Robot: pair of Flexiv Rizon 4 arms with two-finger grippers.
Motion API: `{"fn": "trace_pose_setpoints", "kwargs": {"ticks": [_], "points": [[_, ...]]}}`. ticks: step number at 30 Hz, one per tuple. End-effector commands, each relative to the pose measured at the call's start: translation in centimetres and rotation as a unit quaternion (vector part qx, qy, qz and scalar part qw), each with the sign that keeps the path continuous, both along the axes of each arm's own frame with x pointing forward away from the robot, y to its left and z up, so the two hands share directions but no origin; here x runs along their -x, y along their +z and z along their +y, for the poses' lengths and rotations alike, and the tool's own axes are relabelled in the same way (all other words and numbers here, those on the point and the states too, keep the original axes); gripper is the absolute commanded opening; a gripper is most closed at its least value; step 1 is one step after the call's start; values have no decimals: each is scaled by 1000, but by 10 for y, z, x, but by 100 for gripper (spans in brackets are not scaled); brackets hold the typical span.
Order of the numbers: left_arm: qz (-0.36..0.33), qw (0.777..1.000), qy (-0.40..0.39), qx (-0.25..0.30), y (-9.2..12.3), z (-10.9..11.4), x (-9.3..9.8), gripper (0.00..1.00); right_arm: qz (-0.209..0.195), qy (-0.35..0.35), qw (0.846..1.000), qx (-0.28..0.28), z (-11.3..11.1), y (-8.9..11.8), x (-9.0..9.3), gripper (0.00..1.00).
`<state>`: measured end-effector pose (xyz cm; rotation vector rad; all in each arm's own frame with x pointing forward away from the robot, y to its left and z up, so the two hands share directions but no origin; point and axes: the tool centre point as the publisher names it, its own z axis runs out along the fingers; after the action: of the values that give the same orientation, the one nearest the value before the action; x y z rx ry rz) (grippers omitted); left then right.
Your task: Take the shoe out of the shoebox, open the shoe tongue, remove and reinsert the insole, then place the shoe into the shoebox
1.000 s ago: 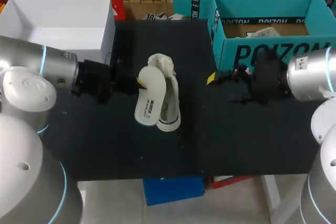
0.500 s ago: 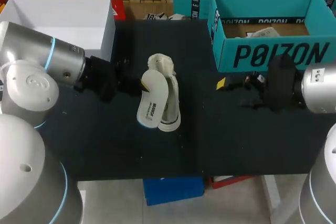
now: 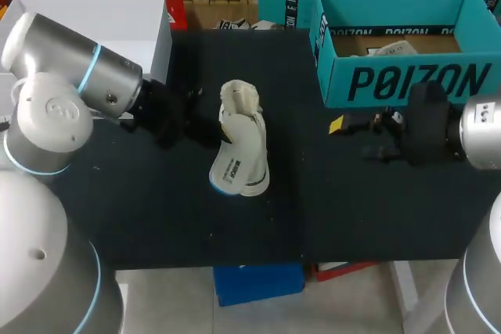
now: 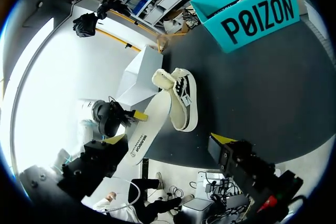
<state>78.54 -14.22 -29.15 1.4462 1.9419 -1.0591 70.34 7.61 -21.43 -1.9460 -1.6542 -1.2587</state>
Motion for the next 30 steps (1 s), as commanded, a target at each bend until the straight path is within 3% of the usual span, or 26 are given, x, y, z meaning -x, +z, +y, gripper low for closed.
{"fn": "trace_pose_setpoints", "kwargs": {"ticks": [1, 12, 25, 30], "points": [[19, 1000, -12, -14, -2, -4, 8, 0, 0, 1, 1000, -1, 0, 0, 0, 100], [55, 998, -15, -41, -25, -4, 24, 0, 0, 1, 1000, -1, 0, 0, 0, 100], [58, 995, -33, -69, -40, -14, 11, 0, 0, 1, 1000, -1, 0, 0, 0, 100], [53, 994, -36, -87, -45, -15, -3, 0, 0, 1, 1000, -1, 0, 0, 0, 100]]}}
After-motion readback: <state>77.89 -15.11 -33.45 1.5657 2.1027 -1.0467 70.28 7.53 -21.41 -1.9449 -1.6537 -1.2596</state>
